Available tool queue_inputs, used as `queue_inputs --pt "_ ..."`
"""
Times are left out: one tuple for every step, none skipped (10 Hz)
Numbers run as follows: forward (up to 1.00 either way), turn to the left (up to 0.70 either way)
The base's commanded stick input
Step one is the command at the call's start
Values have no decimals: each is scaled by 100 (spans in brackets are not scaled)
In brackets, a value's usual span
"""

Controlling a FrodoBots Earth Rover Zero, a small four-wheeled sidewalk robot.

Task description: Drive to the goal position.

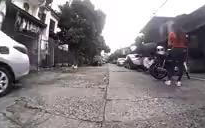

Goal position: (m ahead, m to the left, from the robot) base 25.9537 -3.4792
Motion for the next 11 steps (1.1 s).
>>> queue_inputs --pt "70 0" --pt "70 0" --pt "70 0" --pt "70 0" --pt "70 0" --pt "70 0" --pt "70 0" --pt "70 0" --pt "70 0" --pt "70 0" --pt "70 0"
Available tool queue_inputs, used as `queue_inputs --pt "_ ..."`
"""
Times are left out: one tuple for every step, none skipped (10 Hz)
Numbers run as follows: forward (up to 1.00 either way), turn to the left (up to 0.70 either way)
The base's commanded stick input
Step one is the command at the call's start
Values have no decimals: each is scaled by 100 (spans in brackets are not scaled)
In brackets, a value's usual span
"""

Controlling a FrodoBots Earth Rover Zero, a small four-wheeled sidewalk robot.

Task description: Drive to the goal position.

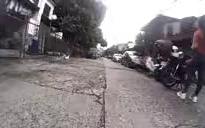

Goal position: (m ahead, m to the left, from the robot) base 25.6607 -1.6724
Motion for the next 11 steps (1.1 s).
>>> queue_inputs --pt "70 0" --pt "70 0" --pt "70 0" --pt "70 0" --pt "70 0" --pt "70 0" --pt "70 0" --pt "70 0" --pt "70 0" --pt "70 0" --pt "70 0"
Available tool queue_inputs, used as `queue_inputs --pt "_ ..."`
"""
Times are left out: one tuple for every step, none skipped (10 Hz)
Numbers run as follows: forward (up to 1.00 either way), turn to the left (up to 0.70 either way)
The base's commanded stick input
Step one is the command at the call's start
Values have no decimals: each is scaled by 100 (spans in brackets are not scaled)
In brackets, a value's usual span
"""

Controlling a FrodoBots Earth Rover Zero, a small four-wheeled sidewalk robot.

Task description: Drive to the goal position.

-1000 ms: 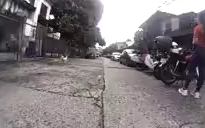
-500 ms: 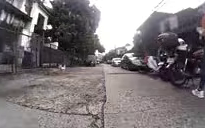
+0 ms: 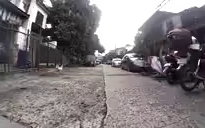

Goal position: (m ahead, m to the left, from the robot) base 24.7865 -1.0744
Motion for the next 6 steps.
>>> queue_inputs --pt "70 0" --pt "70 0" --pt "70 3" --pt "70 20" --pt "70 0" --pt "70 0"
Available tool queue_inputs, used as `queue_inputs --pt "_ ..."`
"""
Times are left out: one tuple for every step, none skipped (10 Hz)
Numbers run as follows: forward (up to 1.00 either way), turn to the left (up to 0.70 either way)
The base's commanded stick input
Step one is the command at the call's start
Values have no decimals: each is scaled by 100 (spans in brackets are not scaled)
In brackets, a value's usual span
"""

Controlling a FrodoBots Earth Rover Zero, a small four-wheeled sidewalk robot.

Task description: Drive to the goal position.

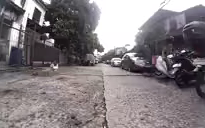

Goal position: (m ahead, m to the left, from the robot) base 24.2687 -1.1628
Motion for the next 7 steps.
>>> queue_inputs --pt "70 0" --pt "70 0" --pt "70 0" --pt "70 0" --pt "70 0" --pt "70 0" --pt "70 0"
